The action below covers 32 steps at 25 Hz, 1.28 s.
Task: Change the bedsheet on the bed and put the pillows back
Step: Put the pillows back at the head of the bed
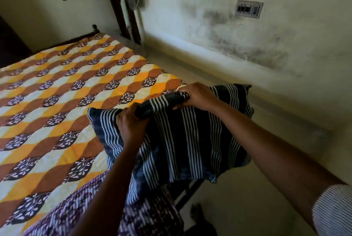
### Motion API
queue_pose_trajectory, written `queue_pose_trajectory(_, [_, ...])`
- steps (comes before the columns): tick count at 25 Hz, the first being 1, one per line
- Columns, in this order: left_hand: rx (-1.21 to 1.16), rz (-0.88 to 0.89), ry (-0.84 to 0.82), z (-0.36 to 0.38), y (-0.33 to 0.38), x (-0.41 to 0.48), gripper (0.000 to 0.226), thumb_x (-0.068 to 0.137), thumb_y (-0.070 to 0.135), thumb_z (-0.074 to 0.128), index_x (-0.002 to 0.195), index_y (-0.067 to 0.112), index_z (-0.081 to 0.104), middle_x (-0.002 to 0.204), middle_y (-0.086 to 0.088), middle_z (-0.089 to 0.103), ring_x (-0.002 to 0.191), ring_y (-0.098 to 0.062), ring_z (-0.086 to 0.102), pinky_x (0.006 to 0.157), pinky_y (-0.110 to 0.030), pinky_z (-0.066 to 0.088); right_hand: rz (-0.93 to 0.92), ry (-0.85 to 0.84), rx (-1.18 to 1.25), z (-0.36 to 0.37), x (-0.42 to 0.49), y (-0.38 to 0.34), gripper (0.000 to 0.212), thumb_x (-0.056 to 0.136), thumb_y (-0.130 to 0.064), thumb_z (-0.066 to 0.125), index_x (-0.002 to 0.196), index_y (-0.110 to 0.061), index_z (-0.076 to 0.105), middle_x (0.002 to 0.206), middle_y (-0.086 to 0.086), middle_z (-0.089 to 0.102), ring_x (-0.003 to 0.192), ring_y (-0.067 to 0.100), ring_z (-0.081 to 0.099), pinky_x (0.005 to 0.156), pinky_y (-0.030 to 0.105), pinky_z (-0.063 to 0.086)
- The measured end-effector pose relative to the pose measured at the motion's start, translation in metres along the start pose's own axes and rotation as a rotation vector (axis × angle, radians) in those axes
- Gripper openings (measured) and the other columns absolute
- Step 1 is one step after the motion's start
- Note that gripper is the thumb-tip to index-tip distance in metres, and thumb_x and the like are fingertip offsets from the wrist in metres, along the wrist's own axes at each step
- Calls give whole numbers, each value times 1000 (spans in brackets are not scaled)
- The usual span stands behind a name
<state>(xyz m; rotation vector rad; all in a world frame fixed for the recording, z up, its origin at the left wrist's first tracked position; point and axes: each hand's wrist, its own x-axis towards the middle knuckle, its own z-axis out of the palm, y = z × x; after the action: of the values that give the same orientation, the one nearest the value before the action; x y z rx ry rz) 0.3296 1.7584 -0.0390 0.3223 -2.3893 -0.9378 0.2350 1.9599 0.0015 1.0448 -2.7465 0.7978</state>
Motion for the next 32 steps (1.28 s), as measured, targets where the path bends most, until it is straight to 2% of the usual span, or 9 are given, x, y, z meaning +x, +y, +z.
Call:
queue_pose_trajectory(5, [116, -227, -249, 88, -39, 50, 49, 76, 30, 74, 117, 7, 58, 117, -18, 59, 111, -35, 52, 93, -42, 39, 47, -276, -115, 25, 87, 60, 50, 80, -35, 70, 124, -17, 58, 125, 9, 59, 114, 25, 55, 86, 29, 43])
queue_pose_trajectory(10, [-175, -662, -283, 151, -46, -1, 33, 88, 15, 61, 119, 5, 56, 116, -11, 59, 107, -23, 56, 80, -25, 42, 193, -379, 371, 51, 55, 97, 34, 91, -19, 59, 123, -10, 59, 117, 10, 63, 94, 13, 60, 59, 8, 38])
queue_pose_trajectory(15, [-634, -1261, -54, 189, -28, -65, 19, 95, 14, 49, 112, 6, 54, 108, -19, 61, 86, -28, 61, 74, -30, 51, 945, -447, 1012, 95, -41, 153, 35, 95, -26, 52, 123, -5, 58, 92, 3, 63, 81, 13, 57, 69, 21, 46])
queue_pose_trajectory(17, [-765, -1455, 29, 204, -28, -86, 38, 94, 27, 52, 117, -3, 55, 115, -26, 61, 85, -32, 65, 65, -33, 57, 1265, -483, 1179, 113, -77, 166, 43, 92, -30, 56, 119, 2, 58, 80, 5, 61, 70, 13, 56, 63, 22, 47])
queue_pose_trajectory(20, [-867, -1599, 134, 213, -30, -101, 54, 90, 37, 56, 124, -6, 52, 118, -28, 59, 101, -40, 62, 81, -46, 54, 1517, -478, 1322, 129, -89, 174, 55, 87, -38, 60, 122, 4, 50, 76, 10, 55, 66, 16, 52, 61, 25, 47])
queue_pose_trajectory(24, [-921, -1648, 322, 210, -26, -85, 64, 89, 40, 57, 139, 5, 37, 137, -16, 44, 125, -35, 46, 98, -46, 44, 1699, -283, 1437, 143, -55, 180, 66, 84, -40, 64, 137, -11, 40, 128, 14, 44, 115, 26, 48, 93, 33, 49])
queue_pose_trajectory(26, [-959, -1719, 352, 224, -83, -99, 93, 69, 48, 77, 142, 10, 34, 144, -13, 37, 128, -37, 42, 99, -49, 42, 1780, -170, 1410, 152, -46, 177, 71, 79, -47, 67, 136, -13, 41, 139, 11, 35, 128, 30, 38, 101, 37, 44])
queue_pose_trajectory(29, [-1118, -1858, 289, 224, -108, -92, 119, 39, 55, 89, 138, 12, 38, 144, -17, 38, 123, -49, 42, 89, -61, 44, 1808, -40, 1195, 169, -44, 177, 53, 71, -54, 71, 99, -13, 53, 88, 4, 48, 76, 20, 49, 67, 35, 47])
queue_pose_trajectory(32, [-1117, -1806, 305, 210, -70, -56, 68, 86, 55, 53, 134, 8, 42, 127, -18, 47, 126, -38, 42, 84, -47, 41, 1755, -76, 959, 172, -37, 194, 52, 69, -54, 72, 87, -9, 54, 67, 4, 42, 56, 17, 40, 55, 38, 47])
